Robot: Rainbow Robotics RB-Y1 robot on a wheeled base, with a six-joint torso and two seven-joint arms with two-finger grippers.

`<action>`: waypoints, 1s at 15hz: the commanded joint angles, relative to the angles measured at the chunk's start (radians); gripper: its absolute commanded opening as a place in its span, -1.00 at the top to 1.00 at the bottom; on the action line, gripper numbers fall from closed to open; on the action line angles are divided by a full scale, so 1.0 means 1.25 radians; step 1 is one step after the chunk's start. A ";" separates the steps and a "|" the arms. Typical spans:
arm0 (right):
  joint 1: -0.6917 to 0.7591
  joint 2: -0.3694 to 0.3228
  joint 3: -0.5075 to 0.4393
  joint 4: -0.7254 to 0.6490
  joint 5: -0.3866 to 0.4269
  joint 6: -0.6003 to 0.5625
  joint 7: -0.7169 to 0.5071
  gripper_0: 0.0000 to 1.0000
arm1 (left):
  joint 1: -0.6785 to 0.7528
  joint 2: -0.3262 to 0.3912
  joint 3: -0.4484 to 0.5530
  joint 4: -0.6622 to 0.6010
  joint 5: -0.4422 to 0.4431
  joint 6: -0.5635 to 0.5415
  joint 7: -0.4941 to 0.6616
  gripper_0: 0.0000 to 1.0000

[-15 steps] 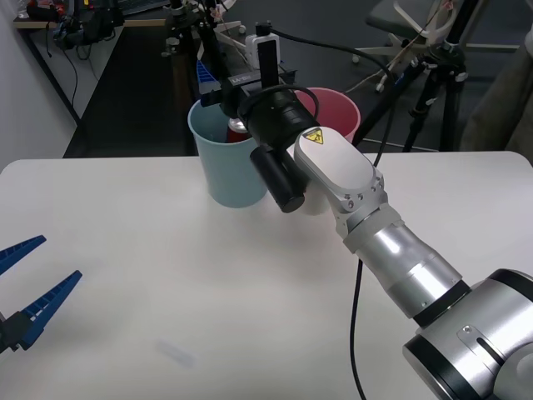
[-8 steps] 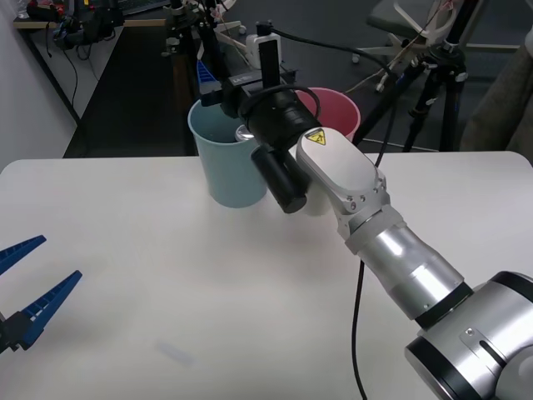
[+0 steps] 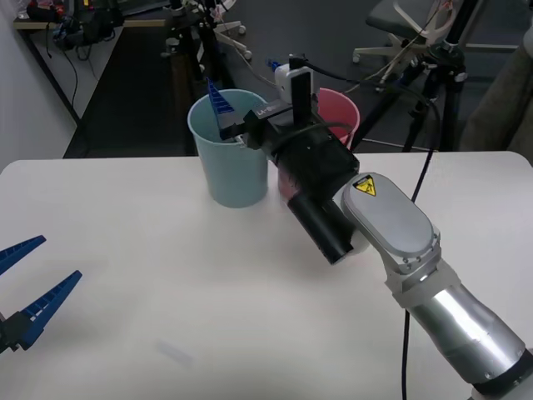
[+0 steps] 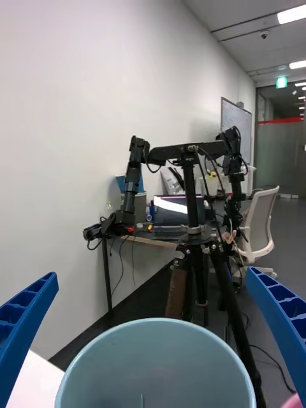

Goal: Grasp the object on the table and drop it into the matching bin: aluminum can to the light blue bin, PET bottle to the pink bin.

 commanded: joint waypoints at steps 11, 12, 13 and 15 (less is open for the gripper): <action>0.484 -0.183 -0.293 -0.279 -0.036 -0.547 0.010 -1.00 | 0.000 0.000 0.000 0.000 0.000 0.000 0.000 -1.00; 0.516 -0.183 -0.336 -0.279 -0.036 -0.600 0.014 -1.00 | 0.000 0.000 0.000 0.000 0.000 0.000 0.000 -1.00; 0.540 -0.183 -0.371 -0.279 -0.036 -0.643 0.019 -1.00 | 0.000 0.000 0.000 0.000 0.000 0.000 0.000 -1.00; 0.593 -0.182 -0.455 -0.279 -0.038 -0.739 0.024 -1.00 | 0.000 0.000 0.000 0.000 0.000 0.000 0.000 -1.00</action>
